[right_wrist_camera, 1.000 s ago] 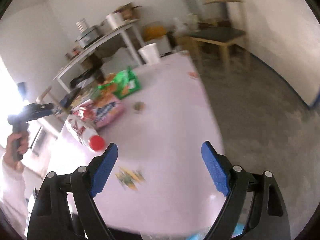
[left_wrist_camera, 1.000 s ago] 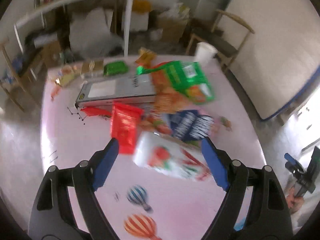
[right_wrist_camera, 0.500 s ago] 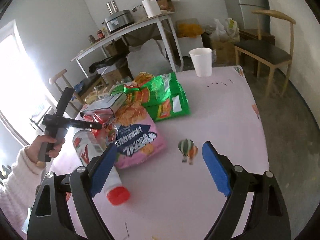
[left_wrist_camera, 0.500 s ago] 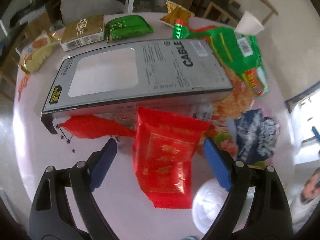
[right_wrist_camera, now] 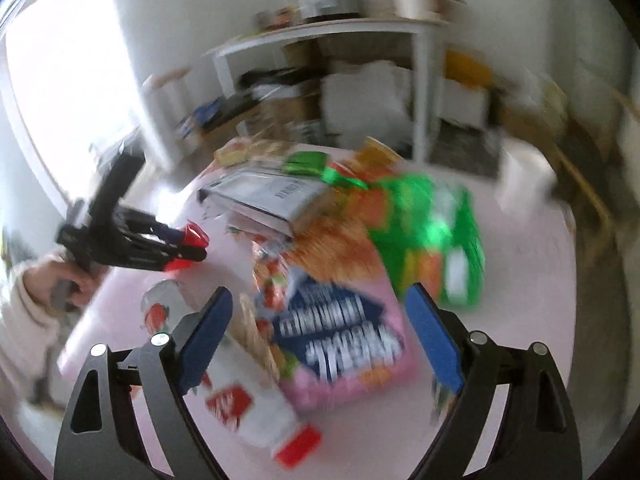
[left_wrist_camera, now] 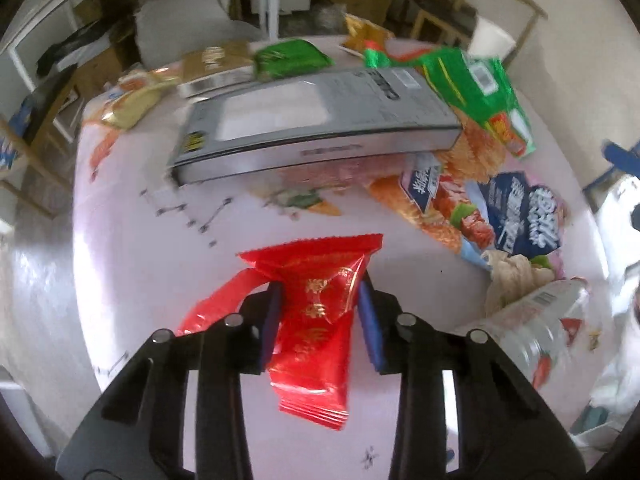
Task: Collect trash
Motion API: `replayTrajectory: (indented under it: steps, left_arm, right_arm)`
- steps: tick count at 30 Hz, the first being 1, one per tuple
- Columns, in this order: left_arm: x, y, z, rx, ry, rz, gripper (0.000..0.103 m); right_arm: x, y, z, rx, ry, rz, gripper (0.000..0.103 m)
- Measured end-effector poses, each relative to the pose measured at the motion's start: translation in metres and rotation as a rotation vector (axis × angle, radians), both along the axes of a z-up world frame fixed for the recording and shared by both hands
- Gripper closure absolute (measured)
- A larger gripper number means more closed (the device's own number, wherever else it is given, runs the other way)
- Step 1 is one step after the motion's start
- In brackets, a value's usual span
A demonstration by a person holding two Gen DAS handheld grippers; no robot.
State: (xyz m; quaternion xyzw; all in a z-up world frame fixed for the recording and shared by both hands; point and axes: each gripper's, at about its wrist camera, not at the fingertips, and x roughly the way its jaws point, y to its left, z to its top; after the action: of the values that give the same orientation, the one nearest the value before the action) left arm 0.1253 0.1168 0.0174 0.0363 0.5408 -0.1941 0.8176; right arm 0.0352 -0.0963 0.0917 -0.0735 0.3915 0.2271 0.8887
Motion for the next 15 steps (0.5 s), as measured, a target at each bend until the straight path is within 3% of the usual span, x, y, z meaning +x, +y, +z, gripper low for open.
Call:
replayTrajectory:
  steps: [6, 12, 15]
  left_arm:
    - [-0.026, 0.038, 0.016, -0.108, -0.027, 0.056, 0.073]
    - [-0.032, 0.051, 0.019, -0.164, -0.046, 0.068, 0.073]
    - [-0.035, 0.056, 0.02, -0.177, -0.059, 0.072, 0.073]
  right_arm:
    - [0.057, 0.072, -0.004, -0.195, -0.01, 0.208, 0.01]
    - [0.089, 0.15, -0.037, -0.473, -0.06, 0.434, 0.01]
    - [0.107, 0.18, -0.049, -0.572, -0.086, 0.491, 0.007]
